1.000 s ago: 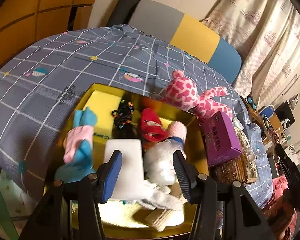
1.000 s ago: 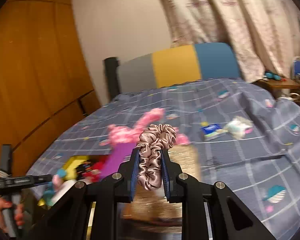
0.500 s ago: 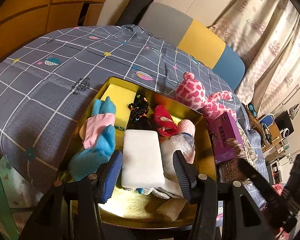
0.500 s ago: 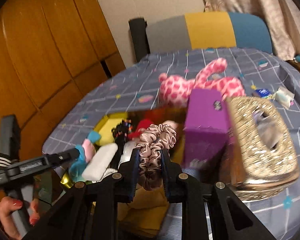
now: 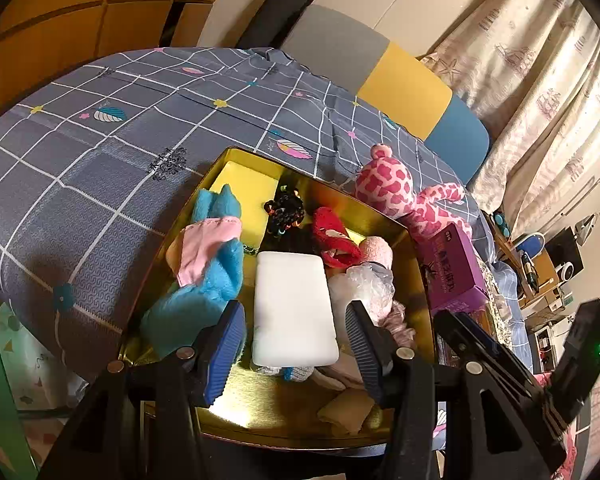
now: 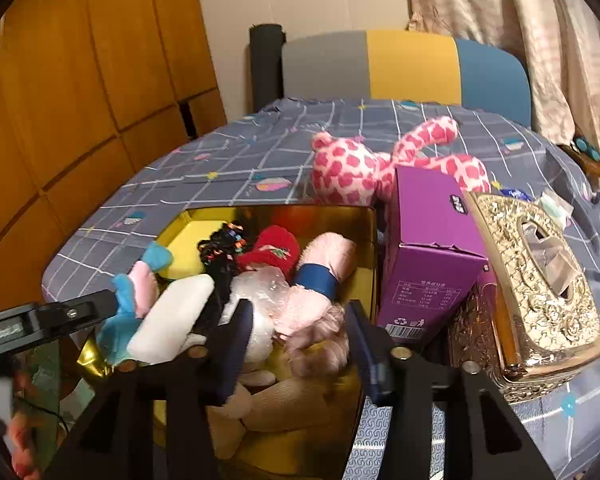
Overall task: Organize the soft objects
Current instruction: 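Lower the scrunchie into the tray and open the right gripper, then move both tools back to the remaining items on the bed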
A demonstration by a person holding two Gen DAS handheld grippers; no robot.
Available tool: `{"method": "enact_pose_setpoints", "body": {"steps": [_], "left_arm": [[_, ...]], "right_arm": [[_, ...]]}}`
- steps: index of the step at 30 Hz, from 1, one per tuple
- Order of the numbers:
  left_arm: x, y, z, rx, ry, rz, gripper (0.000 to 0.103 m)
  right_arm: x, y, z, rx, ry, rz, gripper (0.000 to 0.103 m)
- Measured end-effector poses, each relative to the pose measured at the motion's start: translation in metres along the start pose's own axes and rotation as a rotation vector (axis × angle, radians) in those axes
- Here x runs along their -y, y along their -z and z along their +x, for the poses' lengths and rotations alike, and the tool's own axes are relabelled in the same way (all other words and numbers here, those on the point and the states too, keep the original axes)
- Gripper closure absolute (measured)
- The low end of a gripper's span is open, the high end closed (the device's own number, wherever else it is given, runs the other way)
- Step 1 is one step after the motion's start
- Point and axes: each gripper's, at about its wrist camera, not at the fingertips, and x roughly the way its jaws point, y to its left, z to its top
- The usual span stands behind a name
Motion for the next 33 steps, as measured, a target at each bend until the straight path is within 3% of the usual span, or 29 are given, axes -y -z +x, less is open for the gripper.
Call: {"method": "enact_pose_setpoints", "body": {"steps": [8, 16, 21, 33], "left_arm": [[0.006, 0.002, 0.006, -0.012, 0.012, 0.005, 0.049], [0.029, 0.005, 0.011, -0.024, 0.053, 0.039, 0.049], [0.048, 0.005, 0.011, -0.020, 0.091, 0.082, 0.049], [0.104, 0.014, 0.024, -0.064, 0.145, 0.180, 0.049]], "right_arm": [[0.015, 0.003, -0.034, 0.090, -0.025, 0.001, 0.043], [0.037, 0.001, -0.056, 0.128, -0.026, 0.054, 0.043], [0.062, -0.006, -0.078, 0.206, 0.010, 0.095, 0.043], [0.146, -0.010, -0.097, 0.231, 0.129, 0.249, 0.043]]}}
